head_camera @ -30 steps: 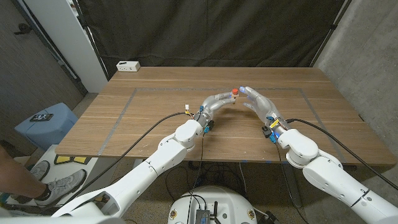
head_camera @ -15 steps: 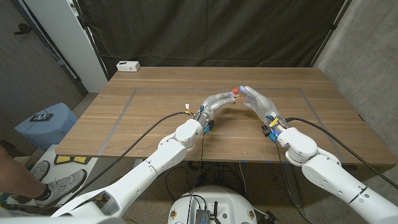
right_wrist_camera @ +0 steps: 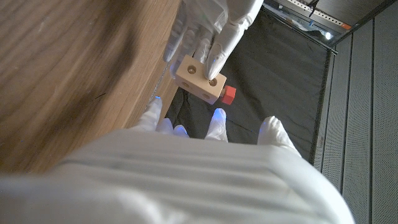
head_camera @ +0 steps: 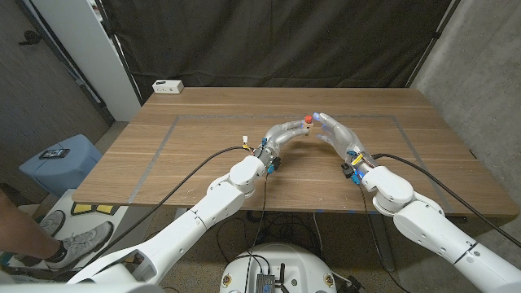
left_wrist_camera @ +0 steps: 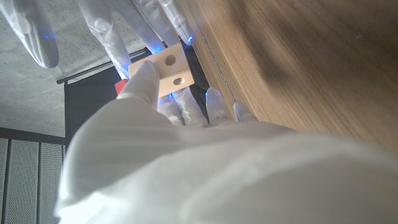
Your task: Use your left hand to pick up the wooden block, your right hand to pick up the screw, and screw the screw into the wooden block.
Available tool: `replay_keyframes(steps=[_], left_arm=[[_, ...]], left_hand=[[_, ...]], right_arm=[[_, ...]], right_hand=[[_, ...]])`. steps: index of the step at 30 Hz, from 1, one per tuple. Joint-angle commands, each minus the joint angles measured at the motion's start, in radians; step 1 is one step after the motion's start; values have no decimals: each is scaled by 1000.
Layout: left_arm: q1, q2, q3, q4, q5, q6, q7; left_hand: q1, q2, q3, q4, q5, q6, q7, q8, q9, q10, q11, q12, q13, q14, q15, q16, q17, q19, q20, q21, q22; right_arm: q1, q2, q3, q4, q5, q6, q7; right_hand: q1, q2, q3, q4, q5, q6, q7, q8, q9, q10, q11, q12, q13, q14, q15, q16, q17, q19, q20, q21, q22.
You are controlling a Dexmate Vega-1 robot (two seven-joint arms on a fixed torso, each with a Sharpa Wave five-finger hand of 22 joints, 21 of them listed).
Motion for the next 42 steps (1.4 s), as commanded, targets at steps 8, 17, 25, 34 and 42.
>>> replay_keyframes(steps=[8,17,25,34,42], left_arm=[[-2,-6,1,7,-1,2,4],[-9,-10,4,17,0,1,0],[-12,-14,4,23,0,-1,-1],[-13,-15,5,25,1,-1,1],[-14,-16,6,28,2,-5,-2]], left_hand=[[4,8,3,6,8,12,0,5,3,12,-1,9,2,6,-59,6,2,3,6,4,4],[4,8,4,6,8,12,2,4,3,12,-1,9,2,7,-59,6,2,3,7,4,4],[4,8,4,6,8,13,3,5,3,12,-1,9,2,7,-59,6,2,4,7,4,4],[4,7,4,5,8,13,0,5,3,12,-1,9,3,7,-60,6,2,3,7,4,4],[4,8,4,6,8,10,1,4,3,13,-1,10,3,7,-60,6,2,3,7,4,4]], right_arm=[[8,2,-9,5,-3,3,0],[6,5,-10,2,1,2,-3],[4,3,-11,2,0,1,-2],[-3,5,-12,-6,-2,1,-11],[-9,6,-10,-18,-11,4,-24]], right_hand=[[-7,2,-3,0,-4,1,1,1,0,-10,3,0,4,-40,1,4,2,-6,1,3,3],[-8,3,-3,0,-4,6,4,4,0,-9,3,1,4,-39,0,5,2,-6,1,3,3],[-8,4,-3,0,-4,11,6,7,0,-10,3,1,4,-38,0,5,2,-5,0,4,3],[-8,5,-3,1,-4,16,8,9,0,-9,4,1,4,-38,-1,6,2,-5,0,4,3],[-9,6,-3,1,-4,24,8,12,0,-3,4,4,4,-35,-2,7,2,-4,0,4,3]])
